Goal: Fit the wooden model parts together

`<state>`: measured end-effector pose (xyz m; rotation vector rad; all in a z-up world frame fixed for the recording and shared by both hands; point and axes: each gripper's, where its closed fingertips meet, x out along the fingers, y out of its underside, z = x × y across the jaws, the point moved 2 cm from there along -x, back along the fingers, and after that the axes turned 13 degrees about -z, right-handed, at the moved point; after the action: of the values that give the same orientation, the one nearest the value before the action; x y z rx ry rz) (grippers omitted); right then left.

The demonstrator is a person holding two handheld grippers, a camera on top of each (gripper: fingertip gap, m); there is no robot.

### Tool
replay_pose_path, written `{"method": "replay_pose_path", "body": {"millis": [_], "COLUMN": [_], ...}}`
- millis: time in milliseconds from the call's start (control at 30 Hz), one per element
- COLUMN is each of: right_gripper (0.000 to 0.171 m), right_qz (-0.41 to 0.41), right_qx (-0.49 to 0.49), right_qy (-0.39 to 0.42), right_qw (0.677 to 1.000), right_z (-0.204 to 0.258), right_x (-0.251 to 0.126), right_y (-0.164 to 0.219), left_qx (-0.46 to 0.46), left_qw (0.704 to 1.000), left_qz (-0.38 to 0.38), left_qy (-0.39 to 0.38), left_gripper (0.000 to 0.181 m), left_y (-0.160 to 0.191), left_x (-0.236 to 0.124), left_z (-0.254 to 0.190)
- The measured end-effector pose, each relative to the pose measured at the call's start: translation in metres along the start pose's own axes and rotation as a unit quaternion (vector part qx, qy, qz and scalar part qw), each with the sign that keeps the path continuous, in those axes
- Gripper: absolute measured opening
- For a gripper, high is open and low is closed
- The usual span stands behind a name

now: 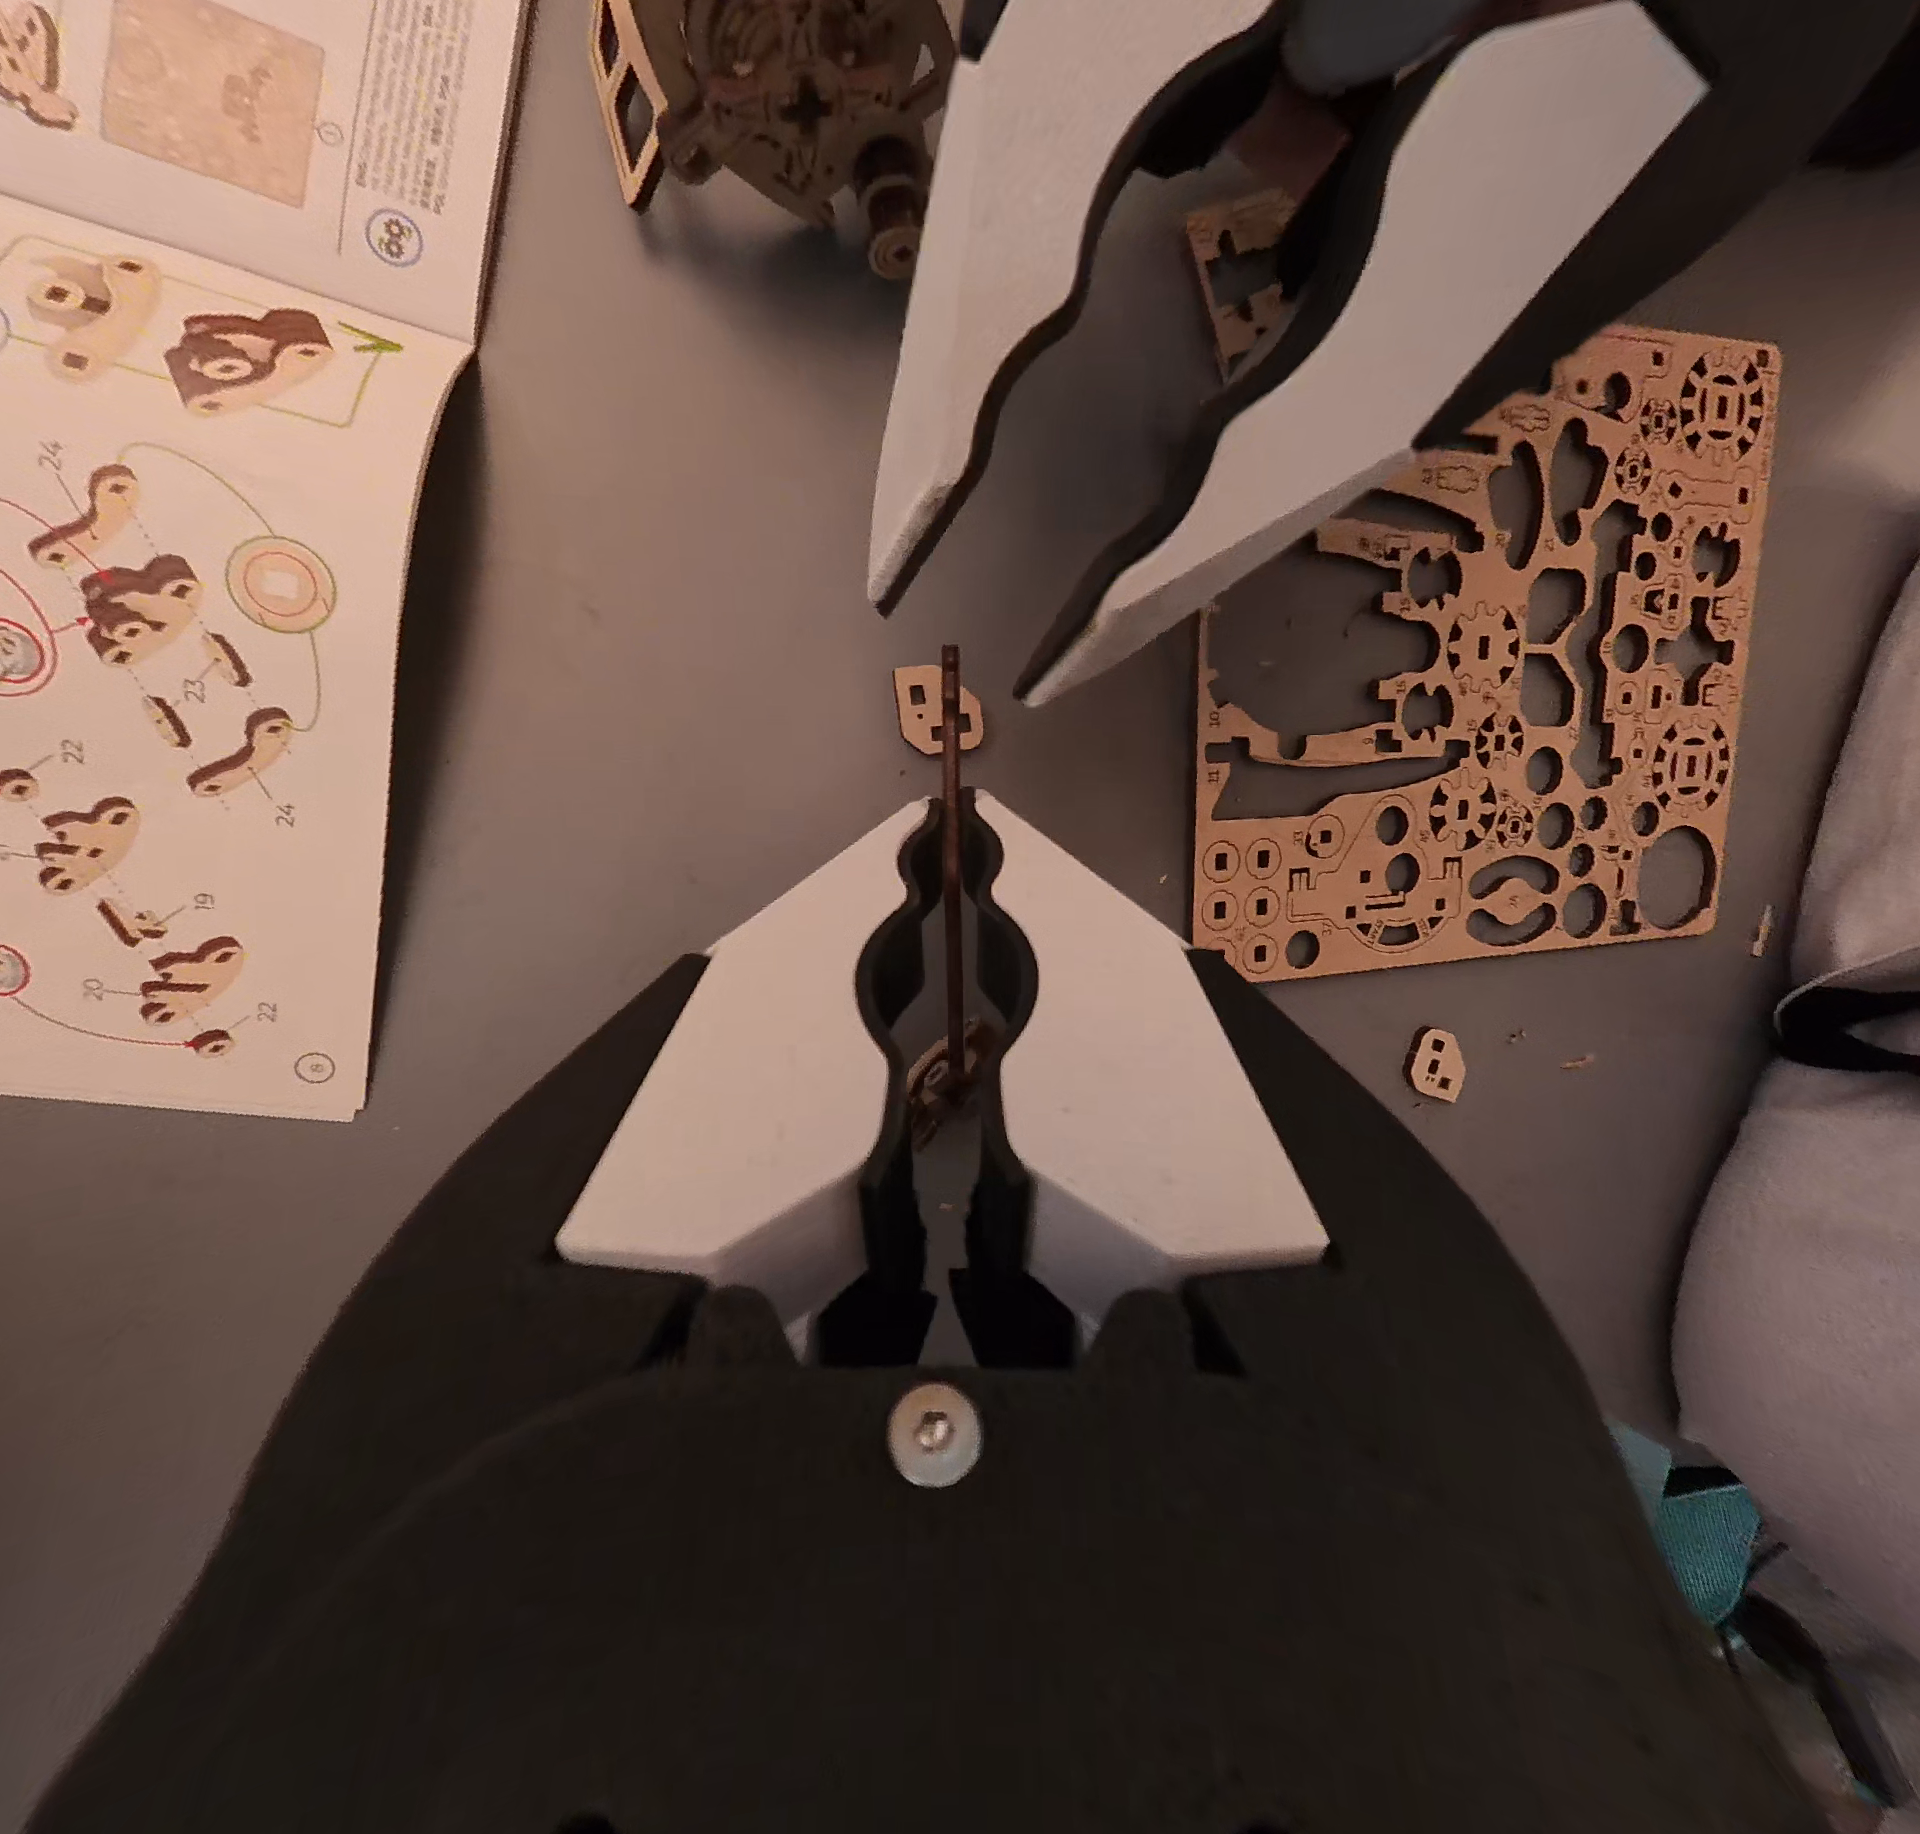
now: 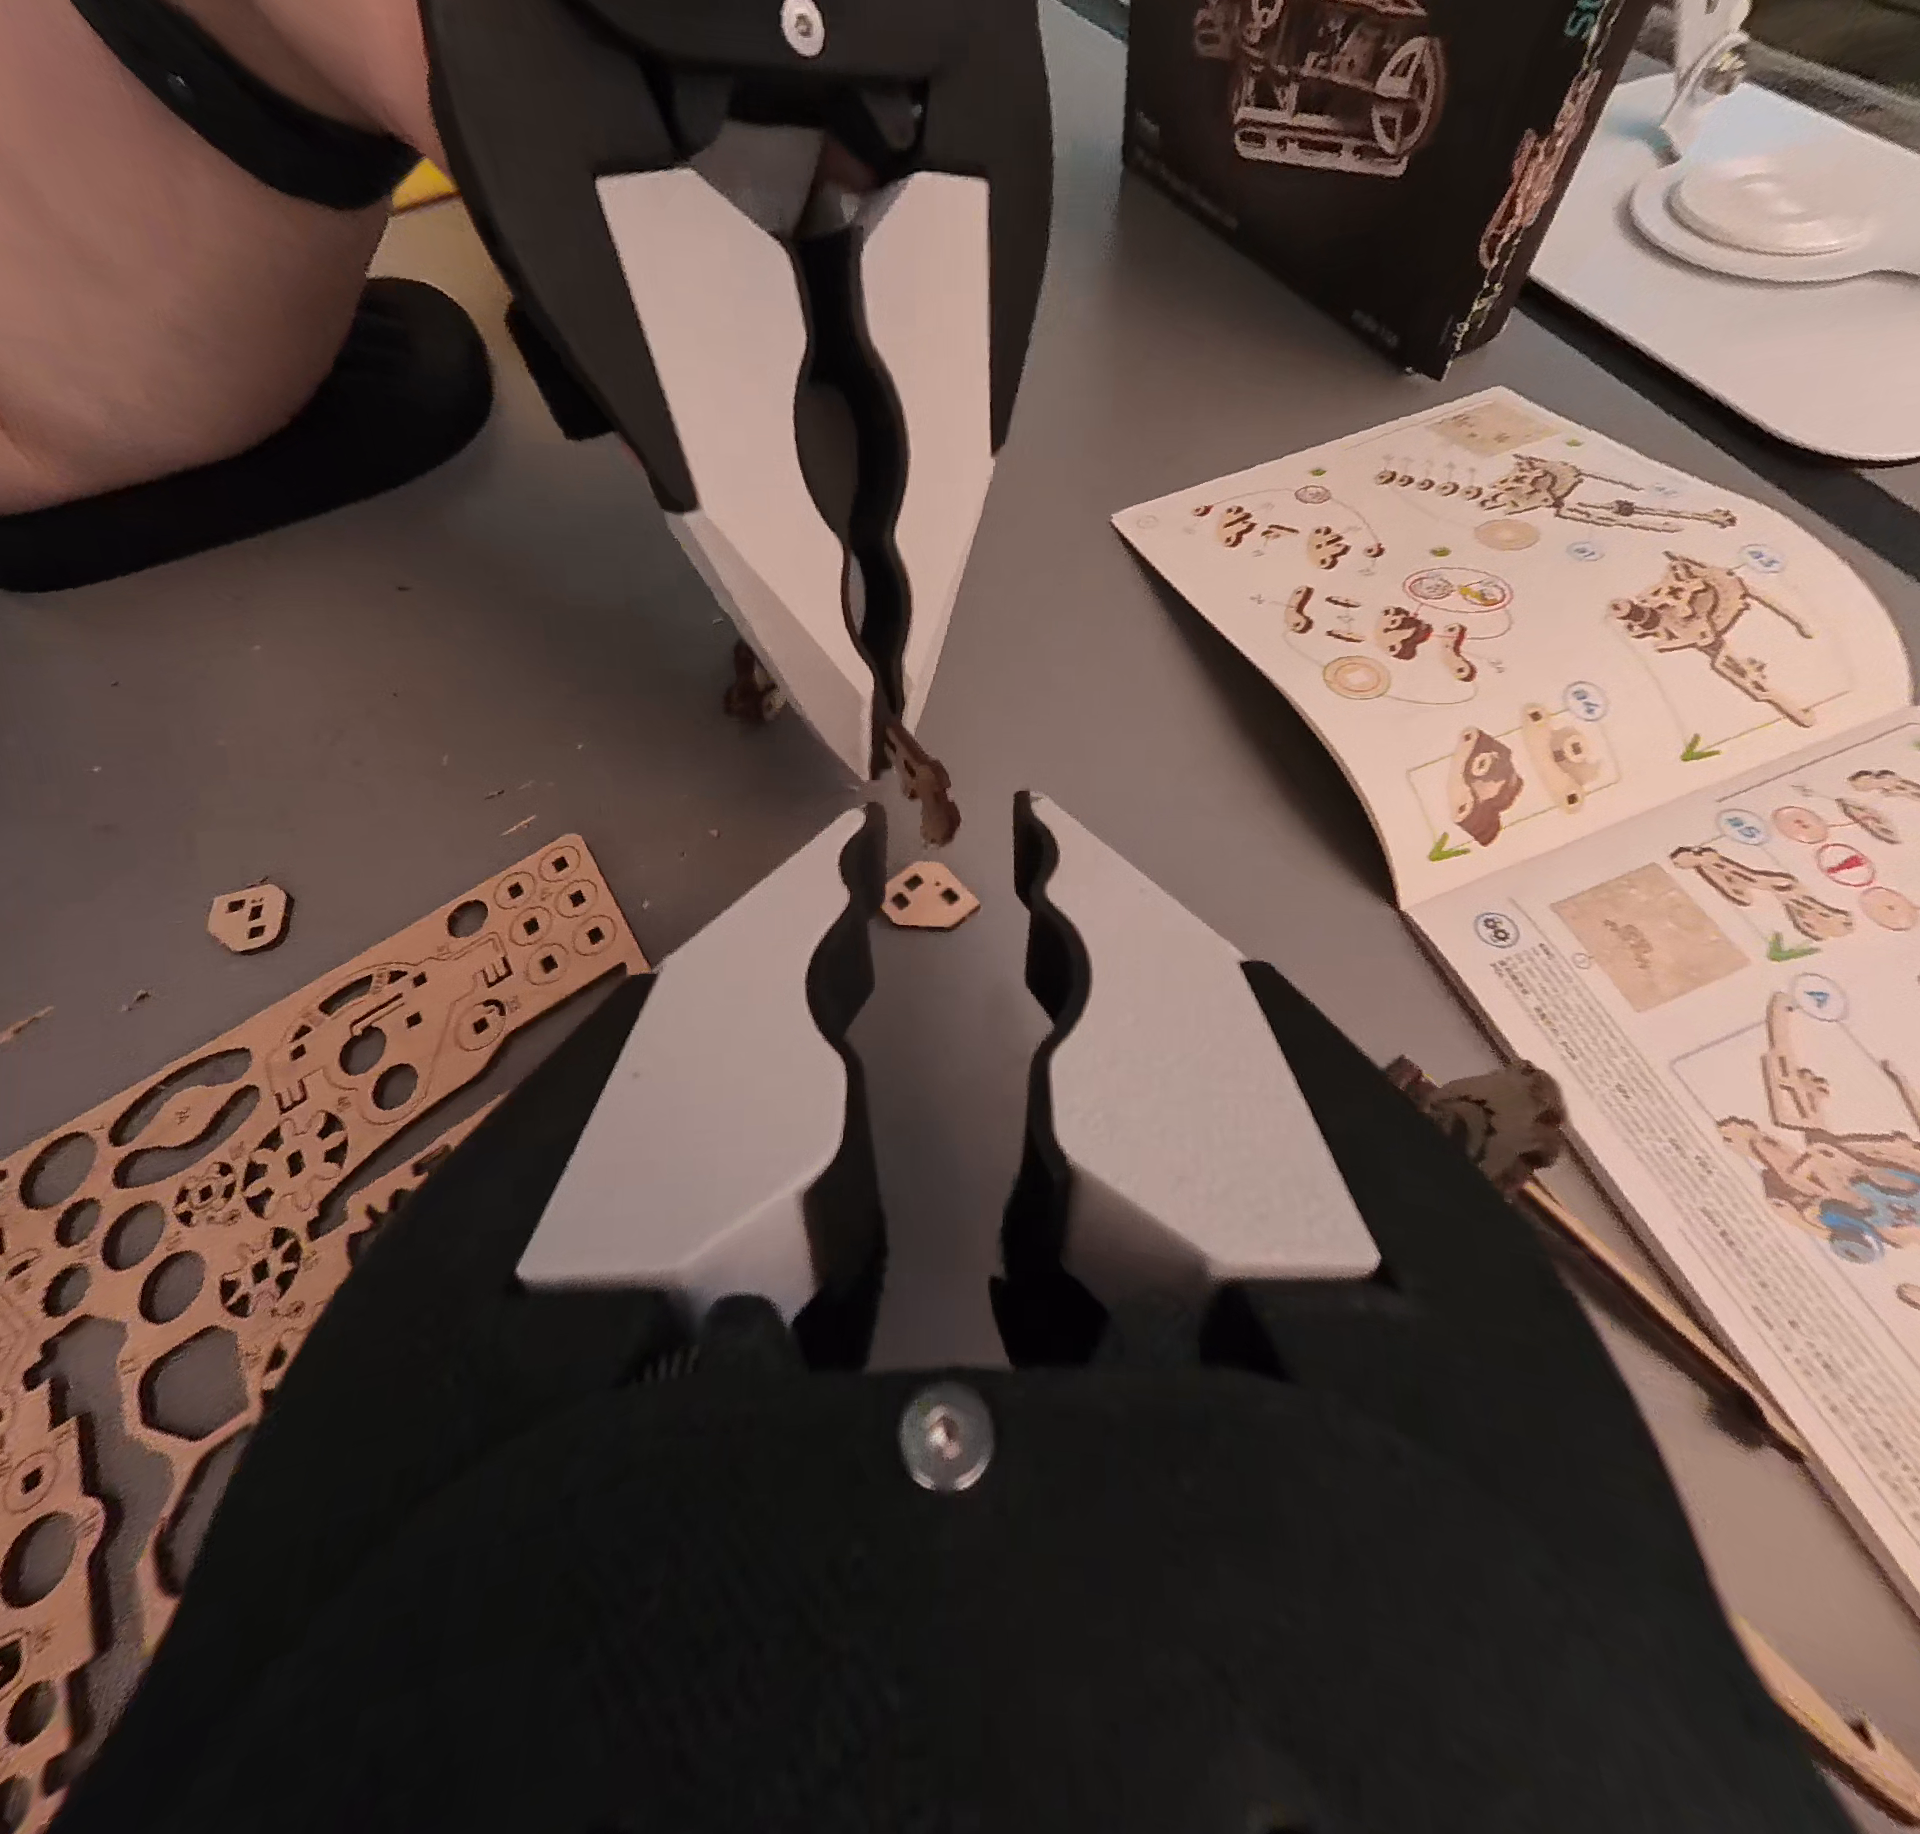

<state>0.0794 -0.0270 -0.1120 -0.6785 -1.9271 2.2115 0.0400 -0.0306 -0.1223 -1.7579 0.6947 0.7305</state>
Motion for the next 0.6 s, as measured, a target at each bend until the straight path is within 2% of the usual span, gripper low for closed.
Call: {"method": "replay_pose_path", "body": {"millis": [267,600], "right_gripper": [0.018,0.017], "right_qz": [-0.013,-0.022], "right_qx": [-0.008,0.022], "right_qy": [0.015,-0.018], "right_qw": [1.0,0.999], "right_z": [-0.0087,-0.001], "right_x": [-0.0058,-0.0036], "right_y": [-0.0049,-0.0049], "left_qx": [0.004,0.014], "left_qw": [1.0,1.0], "left_qz": [-0.007,-0.009], "left_qy": [-0.011,-0.008], "left_gripper": [0.0,0.0], "left_y": [-0.0023,-0.0041], "left_x": [-0.0082,-0.0046], "left_z": [0.0018,-0.0011]}}
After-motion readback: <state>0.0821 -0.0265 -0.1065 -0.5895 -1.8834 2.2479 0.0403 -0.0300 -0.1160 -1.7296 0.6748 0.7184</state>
